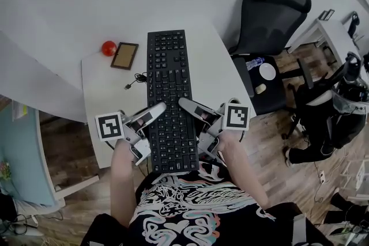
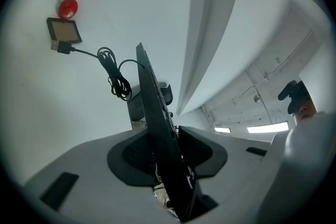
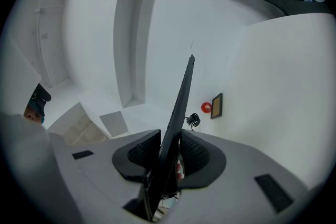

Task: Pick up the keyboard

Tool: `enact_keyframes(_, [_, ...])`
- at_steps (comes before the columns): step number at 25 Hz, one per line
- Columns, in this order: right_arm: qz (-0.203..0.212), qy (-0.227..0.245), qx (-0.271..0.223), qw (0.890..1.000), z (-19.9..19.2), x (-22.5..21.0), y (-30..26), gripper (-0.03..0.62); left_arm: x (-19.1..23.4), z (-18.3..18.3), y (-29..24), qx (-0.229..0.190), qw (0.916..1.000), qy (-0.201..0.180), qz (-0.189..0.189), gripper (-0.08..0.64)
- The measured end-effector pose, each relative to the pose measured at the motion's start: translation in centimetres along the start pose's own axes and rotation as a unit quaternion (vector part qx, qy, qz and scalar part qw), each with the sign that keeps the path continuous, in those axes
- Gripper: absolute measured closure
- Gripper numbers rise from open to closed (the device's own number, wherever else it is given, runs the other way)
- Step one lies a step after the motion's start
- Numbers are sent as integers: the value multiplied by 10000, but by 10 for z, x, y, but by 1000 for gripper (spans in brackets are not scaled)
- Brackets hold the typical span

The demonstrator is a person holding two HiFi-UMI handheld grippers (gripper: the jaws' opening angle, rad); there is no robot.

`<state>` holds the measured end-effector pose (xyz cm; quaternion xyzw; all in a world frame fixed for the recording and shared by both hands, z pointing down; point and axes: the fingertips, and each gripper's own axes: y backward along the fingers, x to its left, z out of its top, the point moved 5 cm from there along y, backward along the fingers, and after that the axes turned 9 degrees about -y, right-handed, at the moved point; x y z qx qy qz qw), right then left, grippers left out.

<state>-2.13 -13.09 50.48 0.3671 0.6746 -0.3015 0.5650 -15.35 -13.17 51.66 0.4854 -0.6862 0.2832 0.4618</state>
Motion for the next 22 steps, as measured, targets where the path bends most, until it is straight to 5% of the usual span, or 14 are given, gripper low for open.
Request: enact_keyframes(22, [-22, -154, 33, 9999, 2, -6, 0, 465, 4, -1, -2, -18, 10000, 63, 59, 423])
